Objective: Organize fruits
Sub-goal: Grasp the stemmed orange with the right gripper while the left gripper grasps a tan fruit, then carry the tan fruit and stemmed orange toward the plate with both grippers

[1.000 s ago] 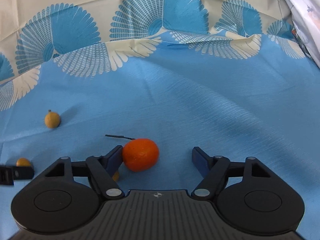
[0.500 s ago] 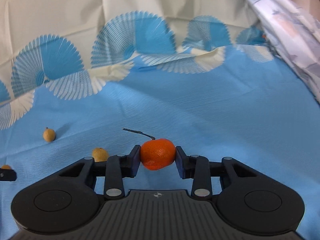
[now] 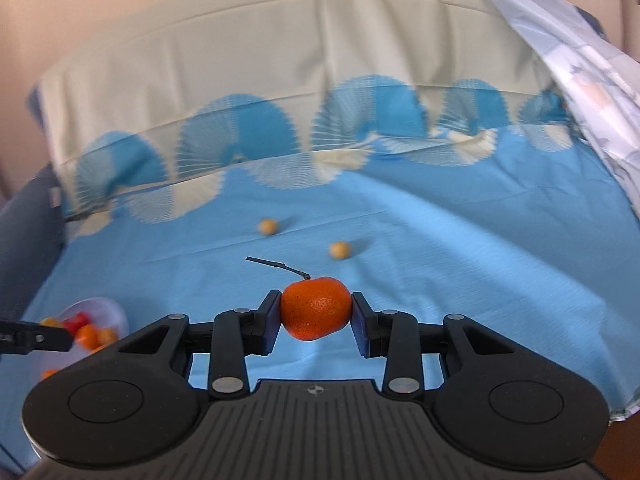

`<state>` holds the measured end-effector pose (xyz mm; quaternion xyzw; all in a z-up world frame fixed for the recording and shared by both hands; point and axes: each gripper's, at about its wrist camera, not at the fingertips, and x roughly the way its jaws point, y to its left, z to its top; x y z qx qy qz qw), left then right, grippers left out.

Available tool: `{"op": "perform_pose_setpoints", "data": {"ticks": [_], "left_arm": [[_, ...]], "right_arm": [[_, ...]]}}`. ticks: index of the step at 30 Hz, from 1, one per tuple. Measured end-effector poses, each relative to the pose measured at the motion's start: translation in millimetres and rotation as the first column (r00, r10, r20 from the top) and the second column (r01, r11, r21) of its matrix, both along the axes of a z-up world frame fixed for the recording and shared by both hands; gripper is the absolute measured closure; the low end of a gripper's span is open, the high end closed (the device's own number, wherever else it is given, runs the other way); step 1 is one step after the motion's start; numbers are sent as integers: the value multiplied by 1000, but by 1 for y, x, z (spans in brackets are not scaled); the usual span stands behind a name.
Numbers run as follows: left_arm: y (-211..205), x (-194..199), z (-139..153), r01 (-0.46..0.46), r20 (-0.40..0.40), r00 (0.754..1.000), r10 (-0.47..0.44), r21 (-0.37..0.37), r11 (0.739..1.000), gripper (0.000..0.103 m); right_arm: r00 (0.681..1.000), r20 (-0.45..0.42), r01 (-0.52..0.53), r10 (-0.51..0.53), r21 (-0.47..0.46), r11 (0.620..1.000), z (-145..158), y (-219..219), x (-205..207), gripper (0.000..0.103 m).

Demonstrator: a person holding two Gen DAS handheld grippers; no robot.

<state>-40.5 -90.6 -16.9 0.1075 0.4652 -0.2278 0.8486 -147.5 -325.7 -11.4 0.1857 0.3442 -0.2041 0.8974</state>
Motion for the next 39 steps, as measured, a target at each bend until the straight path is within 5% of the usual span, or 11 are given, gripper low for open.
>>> {"op": "perform_pose_setpoints", "data": {"ticks": [10, 19, 39], "left_arm": [[111, -59, 34, -135, 57, 989, 136, -15, 991, 74], [164, -91, 46, -183, 89, 978, 188, -58, 981, 74], [183, -97, 52, -206, 85, 973, 217, -122, 971, 74]], "right_arm": [[965, 72, -255, 252, 33, 966, 60, 121, -23, 65], [934, 69, -354, 351, 33, 935, 76, 184, -46, 65], [926, 64, -374, 373, 2, 927, 85, 202, -49, 65]]}}
